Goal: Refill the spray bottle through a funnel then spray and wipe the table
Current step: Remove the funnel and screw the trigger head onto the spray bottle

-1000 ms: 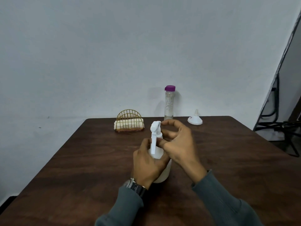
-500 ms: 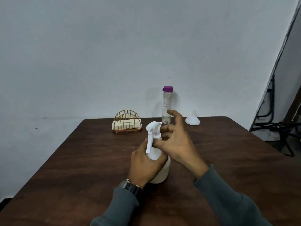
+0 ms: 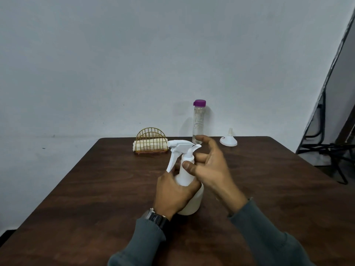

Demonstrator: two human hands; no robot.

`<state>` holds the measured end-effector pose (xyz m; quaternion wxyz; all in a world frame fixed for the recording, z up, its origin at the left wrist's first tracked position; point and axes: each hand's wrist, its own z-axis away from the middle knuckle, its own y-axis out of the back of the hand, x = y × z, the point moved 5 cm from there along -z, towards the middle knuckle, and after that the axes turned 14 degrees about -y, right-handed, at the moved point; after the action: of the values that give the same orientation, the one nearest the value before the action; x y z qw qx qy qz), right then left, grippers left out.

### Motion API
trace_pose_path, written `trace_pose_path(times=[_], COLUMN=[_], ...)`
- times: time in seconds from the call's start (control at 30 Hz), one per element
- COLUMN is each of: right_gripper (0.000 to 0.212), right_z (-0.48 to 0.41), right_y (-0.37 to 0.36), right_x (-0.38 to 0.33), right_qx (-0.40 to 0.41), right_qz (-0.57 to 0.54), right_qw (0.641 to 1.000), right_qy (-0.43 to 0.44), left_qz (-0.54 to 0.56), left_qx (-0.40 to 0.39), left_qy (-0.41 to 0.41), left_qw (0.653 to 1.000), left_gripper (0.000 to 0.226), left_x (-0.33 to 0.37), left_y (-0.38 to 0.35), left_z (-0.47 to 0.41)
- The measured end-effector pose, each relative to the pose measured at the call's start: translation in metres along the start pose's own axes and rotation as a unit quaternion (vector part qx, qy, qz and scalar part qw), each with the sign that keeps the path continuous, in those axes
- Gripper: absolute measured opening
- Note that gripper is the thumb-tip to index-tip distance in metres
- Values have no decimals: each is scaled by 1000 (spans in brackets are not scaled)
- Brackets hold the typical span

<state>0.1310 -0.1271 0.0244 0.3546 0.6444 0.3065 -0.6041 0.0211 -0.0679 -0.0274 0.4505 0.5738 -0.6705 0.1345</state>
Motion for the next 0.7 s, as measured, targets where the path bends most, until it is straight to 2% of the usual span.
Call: trace_pose_path(times=[0.07,0.17,0.23,0.4,0.5,0.57,0.63,0.7], right_gripper=[79,81,83,65,64,67,76,101], right_z=[0,1,5,11,13,14,13,8], right_y=[-5,-8,-7,-7,-11,-13,-15,-12], right_x=[5,8,7,4,4,5,6,13], right_qx=[33,40,49,102,115,112,83,45], right_qz=[-12,-20,-12,4,-13,-12,-11,-16], right_qw=[999,999,998,994,993,993,995,998], right_qy=[14,26,27,25,29,36,50,49], left_qz=[11,18,18,-6,-14,-18,-13,28], left_qx=[4,0,-3,10,33,43,35,-26], left_qy=[1,-2,-3,4,10,13,4,-12], left_qw=[1000,1000,1000,1000,999,999,999,999], left_gripper=[44,66,66,55,72,78,64,58], left_x=[2,2,4,6,11,12,9,2], left_y=[2,2,2,-1,0,1,3,5], left_z=[0,1,1,1,3,5,5,3])
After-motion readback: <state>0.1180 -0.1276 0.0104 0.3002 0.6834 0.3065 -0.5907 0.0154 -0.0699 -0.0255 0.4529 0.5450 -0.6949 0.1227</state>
